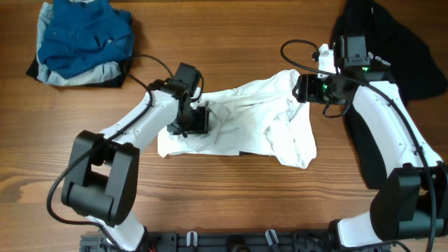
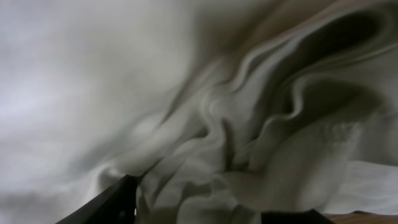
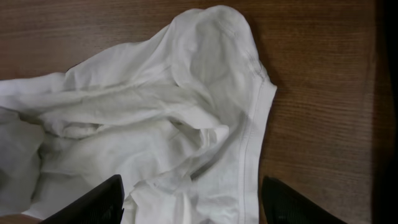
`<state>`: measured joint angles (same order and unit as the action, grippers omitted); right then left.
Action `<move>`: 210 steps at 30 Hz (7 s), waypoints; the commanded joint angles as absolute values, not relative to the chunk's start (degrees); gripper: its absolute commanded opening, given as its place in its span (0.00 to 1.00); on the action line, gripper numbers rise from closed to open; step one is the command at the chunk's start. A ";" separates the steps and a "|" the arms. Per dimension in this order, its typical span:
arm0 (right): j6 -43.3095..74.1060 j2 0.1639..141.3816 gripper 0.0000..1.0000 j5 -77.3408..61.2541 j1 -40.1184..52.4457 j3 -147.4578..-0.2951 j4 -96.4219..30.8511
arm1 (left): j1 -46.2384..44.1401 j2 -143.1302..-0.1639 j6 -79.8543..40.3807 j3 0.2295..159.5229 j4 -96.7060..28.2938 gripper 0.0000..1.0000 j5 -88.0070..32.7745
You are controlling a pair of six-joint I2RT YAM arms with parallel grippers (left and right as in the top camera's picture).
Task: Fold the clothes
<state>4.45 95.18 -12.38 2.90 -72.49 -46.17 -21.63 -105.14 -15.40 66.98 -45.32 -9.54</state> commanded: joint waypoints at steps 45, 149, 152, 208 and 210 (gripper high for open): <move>4.62 95.66 0.72 -12.05 3.03 -73.38 -45.65 | -30.00 -104.14 -15.27 72.23 -49.15 0.73 -10.00; 12.16 100.18 0.07 -25.71 24.10 -78.85 -47.33 | -11.20 -94.19 -15.20 79.88 -52.25 0.90 4.86; 15.49 102.08 0.20 -23.59 32.45 -78.85 -42.98 | -11.07 -94.19 -15.20 79.83 -52.31 0.90 5.08; 9.37 100.29 0.68 -14.76 28.08 -78.83 -50.46 | -3.25 -94.52 -15.25 79.83 -54.72 0.96 5.67; 9.04 103.39 0.68 -14.72 25.91 -78.65 -47.40 | -3.25 -94.52 -15.25 79.83 -54.72 0.96 5.67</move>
<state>7.70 99.81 -16.43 27.90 -78.24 -50.46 -3.57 -94.54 -15.77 79.35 -54.70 4.89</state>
